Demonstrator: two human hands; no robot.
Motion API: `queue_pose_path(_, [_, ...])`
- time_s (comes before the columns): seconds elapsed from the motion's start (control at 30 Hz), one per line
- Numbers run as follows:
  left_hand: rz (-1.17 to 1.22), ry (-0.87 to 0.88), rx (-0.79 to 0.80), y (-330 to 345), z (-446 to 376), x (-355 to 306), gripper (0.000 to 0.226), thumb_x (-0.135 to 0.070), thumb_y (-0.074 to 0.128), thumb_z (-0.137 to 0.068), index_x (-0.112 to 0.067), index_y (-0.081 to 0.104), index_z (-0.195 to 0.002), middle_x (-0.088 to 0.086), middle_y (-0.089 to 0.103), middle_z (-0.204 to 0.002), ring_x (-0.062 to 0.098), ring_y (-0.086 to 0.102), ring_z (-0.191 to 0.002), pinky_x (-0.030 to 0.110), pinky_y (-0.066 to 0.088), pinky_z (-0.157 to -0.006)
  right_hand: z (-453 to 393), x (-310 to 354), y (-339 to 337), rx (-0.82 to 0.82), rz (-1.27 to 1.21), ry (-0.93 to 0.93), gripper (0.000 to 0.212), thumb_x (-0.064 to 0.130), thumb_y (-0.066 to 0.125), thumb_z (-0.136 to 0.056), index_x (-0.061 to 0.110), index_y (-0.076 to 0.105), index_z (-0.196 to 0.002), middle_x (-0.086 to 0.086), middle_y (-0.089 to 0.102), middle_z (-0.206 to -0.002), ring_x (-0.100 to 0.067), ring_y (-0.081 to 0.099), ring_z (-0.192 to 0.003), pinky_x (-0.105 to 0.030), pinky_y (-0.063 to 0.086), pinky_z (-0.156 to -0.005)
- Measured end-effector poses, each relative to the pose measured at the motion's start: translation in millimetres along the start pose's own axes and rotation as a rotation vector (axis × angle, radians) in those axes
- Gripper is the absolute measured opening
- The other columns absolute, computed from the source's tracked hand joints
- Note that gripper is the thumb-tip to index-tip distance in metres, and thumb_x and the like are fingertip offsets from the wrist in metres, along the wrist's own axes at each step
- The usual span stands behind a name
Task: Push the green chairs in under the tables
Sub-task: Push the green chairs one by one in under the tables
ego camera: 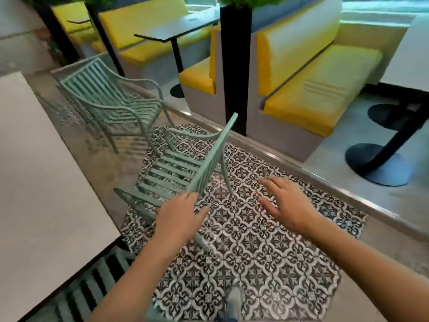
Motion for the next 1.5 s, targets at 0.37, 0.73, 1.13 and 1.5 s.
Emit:
queue_pose_path(0.37, [0.065,-0.167,0.052,52,-190,3,0.046,-0.047,0.049,-0.095,-0.028,0.047,-0.136,-0.008,0.058,-0.118,0.005,0.059,-0.093,0.013,0.041,-0.067,-202,-58,4,0.139,0.05,-0.194,0.056,0.05,0.038,-0.098,0.028,0.03,-0.149,0.004,0.038,-0.149,-0.016,0.033,-0.137,-0.032,0.022,-0.114])
queue_pose_path(0.73, [0.022,-0.445,0.133,75,-259,13,0.037,-0.05,0.045,-0.095,-0.021,0.053,-0.118,-0.003,0.057,-0.108,0.01,0.05,-0.087,0.027,0.047,-0.078,-361,-70,65,0.362,0.099,-0.578,0.058,0.052,0.032,-0.098,0.029,0.022,-0.151,0.005,0.025,-0.156,-0.017,0.018,-0.145,-0.032,0.002,-0.113])
queue_pose_path(1.13, [0.022,-0.746,0.226,101,-281,-4,0.046,-0.05,0.04,-0.097,-0.018,0.049,-0.129,0.002,0.061,-0.113,0.023,0.06,-0.097,0.039,0.053,-0.081,-461,-93,113,0.54,0.26,-0.949,0.054,0.056,0.031,-0.096,0.028,0.038,-0.142,0.004,0.046,-0.139,-0.021,0.041,-0.128,-0.039,0.031,-0.11])
queue_pose_path(1.5, [0.153,-0.853,0.265,133,-277,5,0.05,-0.05,0.027,-0.098,-0.015,0.044,-0.13,0.007,0.056,-0.127,0.028,0.053,-0.119,0.05,0.042,-0.102,-483,-93,139,0.502,0.367,-1.025,0.057,0.058,0.009,-0.096,0.027,0.047,-0.125,0.005,0.058,-0.115,-0.021,0.053,-0.107,-0.041,0.04,-0.092])
Point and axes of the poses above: each hand's wrist, its own z-axis away from the middle knuckle, its own y-axis out of the palm, x = y × z, the point moved 5 cm from there along -z, towards the middle knuckle
